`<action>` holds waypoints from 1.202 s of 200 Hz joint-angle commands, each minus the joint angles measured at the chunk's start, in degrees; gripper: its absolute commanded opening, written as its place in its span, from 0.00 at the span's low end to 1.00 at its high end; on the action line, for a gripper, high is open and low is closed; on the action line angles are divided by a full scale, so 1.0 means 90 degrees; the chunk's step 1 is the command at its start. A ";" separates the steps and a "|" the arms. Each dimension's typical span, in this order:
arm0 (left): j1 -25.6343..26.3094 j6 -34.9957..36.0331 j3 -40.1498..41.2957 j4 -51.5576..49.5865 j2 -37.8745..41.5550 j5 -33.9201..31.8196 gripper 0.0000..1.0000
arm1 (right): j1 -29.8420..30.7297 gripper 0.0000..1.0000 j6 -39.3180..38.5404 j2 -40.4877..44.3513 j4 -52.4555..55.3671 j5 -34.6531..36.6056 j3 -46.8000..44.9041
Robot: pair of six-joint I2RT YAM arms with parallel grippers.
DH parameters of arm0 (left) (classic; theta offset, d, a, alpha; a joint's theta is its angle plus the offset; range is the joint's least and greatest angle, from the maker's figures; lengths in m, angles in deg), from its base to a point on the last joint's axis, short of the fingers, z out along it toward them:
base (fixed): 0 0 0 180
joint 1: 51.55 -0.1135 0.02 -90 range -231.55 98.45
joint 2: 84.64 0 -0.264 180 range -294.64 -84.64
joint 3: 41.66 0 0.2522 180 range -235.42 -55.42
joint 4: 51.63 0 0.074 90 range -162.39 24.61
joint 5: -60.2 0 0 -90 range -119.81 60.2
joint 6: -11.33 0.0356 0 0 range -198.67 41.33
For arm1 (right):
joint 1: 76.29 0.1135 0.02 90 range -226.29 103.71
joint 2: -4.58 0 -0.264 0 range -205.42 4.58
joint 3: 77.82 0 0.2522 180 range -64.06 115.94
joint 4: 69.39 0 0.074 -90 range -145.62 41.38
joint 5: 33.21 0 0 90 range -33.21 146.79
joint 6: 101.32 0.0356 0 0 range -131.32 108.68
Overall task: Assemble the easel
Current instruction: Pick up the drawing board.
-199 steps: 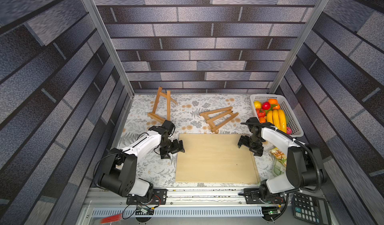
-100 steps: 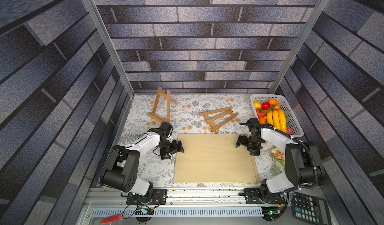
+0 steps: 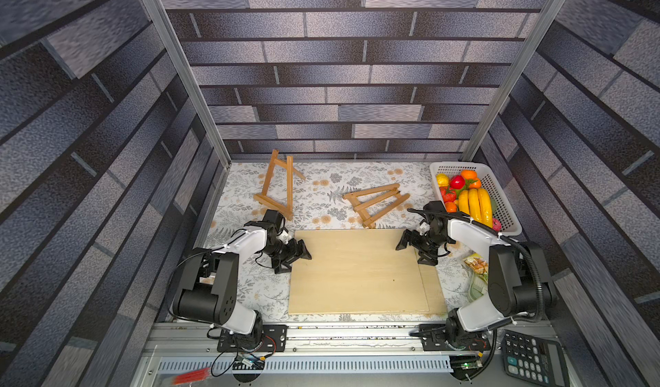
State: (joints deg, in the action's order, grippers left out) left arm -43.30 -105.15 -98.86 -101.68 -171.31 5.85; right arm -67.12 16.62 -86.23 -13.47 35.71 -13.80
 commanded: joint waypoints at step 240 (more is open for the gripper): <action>-0.0849 0.0673 -0.0161 0.0216 0.0539 0.2610 0.26 | 0.0203 0.95 -0.0687 -0.2387 -0.1822 -0.2250 -0.0155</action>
State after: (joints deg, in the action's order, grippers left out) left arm -53.42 -95.38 -99.01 -95.76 -168.98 22.38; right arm -70.12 13.82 -95.52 -8.71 22.55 -7.92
